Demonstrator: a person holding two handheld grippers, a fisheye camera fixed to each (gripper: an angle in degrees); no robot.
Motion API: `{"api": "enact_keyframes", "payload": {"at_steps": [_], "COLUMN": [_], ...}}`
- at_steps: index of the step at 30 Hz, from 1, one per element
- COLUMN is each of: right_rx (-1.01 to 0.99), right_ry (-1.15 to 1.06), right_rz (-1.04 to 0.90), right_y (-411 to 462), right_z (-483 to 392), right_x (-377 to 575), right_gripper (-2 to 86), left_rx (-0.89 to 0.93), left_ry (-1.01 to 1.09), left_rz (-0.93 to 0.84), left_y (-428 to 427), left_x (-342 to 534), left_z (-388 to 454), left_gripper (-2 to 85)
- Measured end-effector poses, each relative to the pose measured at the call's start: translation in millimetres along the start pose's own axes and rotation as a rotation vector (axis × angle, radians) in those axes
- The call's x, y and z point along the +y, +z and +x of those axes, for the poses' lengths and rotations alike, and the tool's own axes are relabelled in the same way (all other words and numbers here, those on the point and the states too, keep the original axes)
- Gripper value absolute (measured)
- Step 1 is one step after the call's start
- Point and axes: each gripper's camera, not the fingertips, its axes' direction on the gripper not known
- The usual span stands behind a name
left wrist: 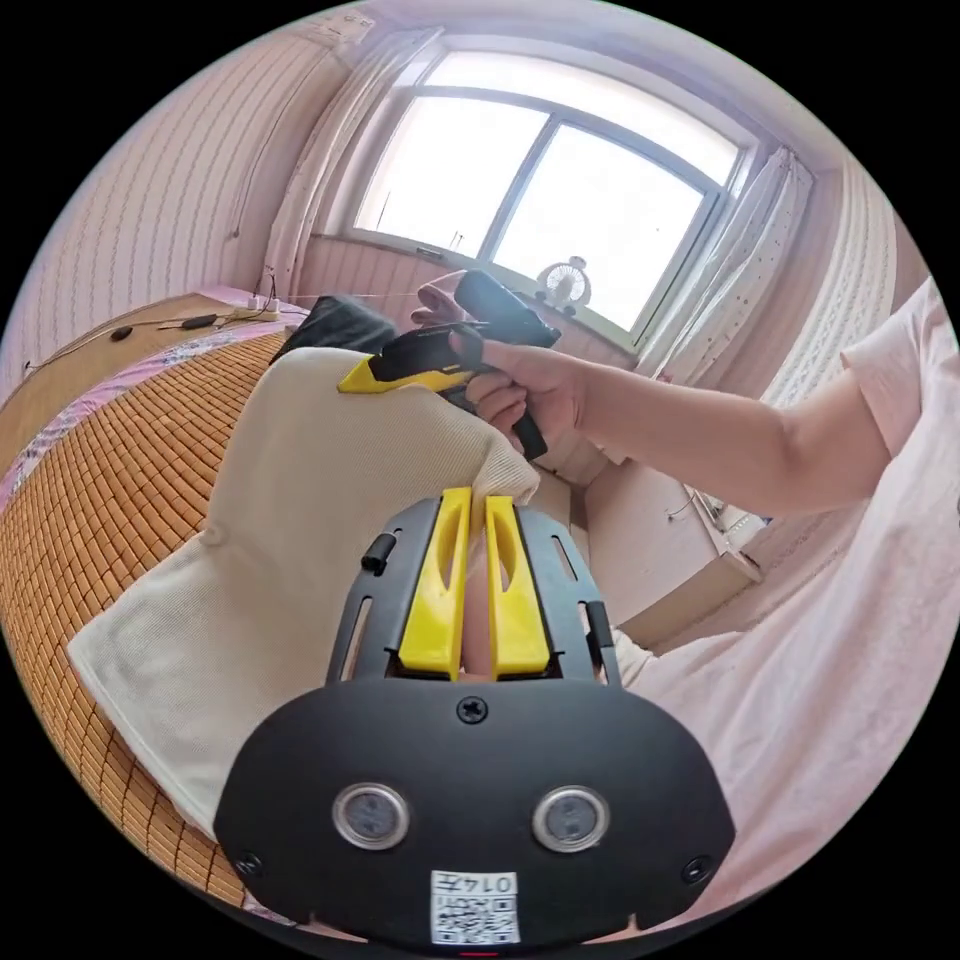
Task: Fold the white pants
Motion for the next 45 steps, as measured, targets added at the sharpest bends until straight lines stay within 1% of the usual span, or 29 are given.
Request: {"api": "enact_keyframes", "payload": {"at_steps": [3,5,6,7,8,9,11,13,15,17,22,23,24,26,27,28,30,31,32,33,34,35,36,38,39,42,44,45], "right_rx": [-0.099,-0.158,-0.17,-0.192,-0.167,-0.124,0.071,0.057,0.1,0.262,0.463,0.513,0.528,0.53,0.532,0.524,0.46,0.373,0.307,0.297,0.301,0.316,0.331,0.337,0.328,0.326,0.194,0.162], "right_ry": [-0.094,-0.197,-0.202,-0.178,-0.182,-0.196,-0.207,-0.234,-0.292,-0.386,-0.471,-0.475,-0.477,-0.503,-0.511,-0.529,-0.54,-0.531,-0.489,-0.45,-0.359,-0.27,-0.218,-0.042,-0.013,0.089,0.156,0.166], "right_rz": [-0.021,-0.087,-0.104,-0.139,-0.19,-0.228,-0.416,-0.458,-0.456,-0.492,-0.49,-0.478,-0.469,-0.449,-0.458,-0.471,-0.477,-0.412,-0.279,-0.201,-0.068,0.009,0.035,0.086,0.091,0.057,0.077,0.077], "right_y": [13,59,75,109,145,163,214,215,200,187,206,214,216,216,215,209,190,167,137,121,94,73,64,40,36,31,29,29], "right_z": [-31,-67,-75,-85,-92,-93,-88,-92,-102,-115,-119,-115,-113,-113,-114,-118,-126,-130,-128,-125,-114,-98,-89,-50,-42,-9,7,10], "right_x": [-9,-20,-22,-25,-25,-23,-9,9,32,68,107,111,112,116,116,116,111,107,104,103,100,96,94,88,88,90,93,93], "right_gripper": [8.5,11.0,11.8,12.7,12.8,12.1,9.9,8.5,7.0,5.7,5.0,4.6,4.4,3.7,3.6,3.4,2.9,3.5,5.7,7.7,11.8,15.9,16.6,17.7,17.6,17.4,17.1,17.0], "left_rx": [0.0,-0.071,-0.099,-0.187,-0.309,-0.368,-0.5,-0.523,-0.53,-0.523,-0.386,-0.396,-0.415,-0.561,-0.574,-0.56,-0.497,-0.484,-0.5,-0.509,-0.512,-0.519,-0.528,-0.546,-0.54,-0.45,-0.377,-0.36], "left_ry": [-0.079,-0.144,-0.172,-0.246,-0.341,-0.385,-0.549,-0.646,-0.68,-0.681,-0.654,-0.655,-0.659,-0.662,-0.638,-0.642,-0.682,-0.678,-0.68,-0.68,-0.681,-0.685,-0.684,-0.676,-0.683,-0.789,-0.838,-0.844], "left_rz": [0.101,0.154,0.155,0.134,0.09,0.059,-0.037,-0.024,0.016,0.051,0.086,0.066,0.042,-0.133,-0.134,-0.082,-0.064,-0.048,-0.041,-0.041,-0.033,-0.013,-0.006,-0.023,-0.033,-0.057,-0.065,-0.068], "left_y": [-51,-100,-111,-131,-148,-155,-177,-193,-203,-204,-172,-160,-153,-122,-118,-122,-134,-144,-155,-159,-168,-175,-178,-178,-177,-176,-178,-178], "left_x": [15,43,53,74,97,110,152,171,176,168,127,118,114,112,114,118,116,111,108,106,104,102,102,99,99,103,107,108], "left_z": [-20,-33,-37,-46,-57,-62,-80,-87,-91,-100,-140,-152,-158,-184,-187,-191,-197,-197,-197,-198,-202,-209,-213,-236,-243,-281,-305,-310], "left_gripper": [2.7,3.7,4.0,4.4,4.6,4.7,4.7,4.5,4.1,3.6,0.8,0.0,-0.2,-0.5,-0.6,-0.6,-0.5,-0.1,0.4,1.6,4.1,5.7,6.6,11.5,12.4,15.9,17.6,18.1]}}
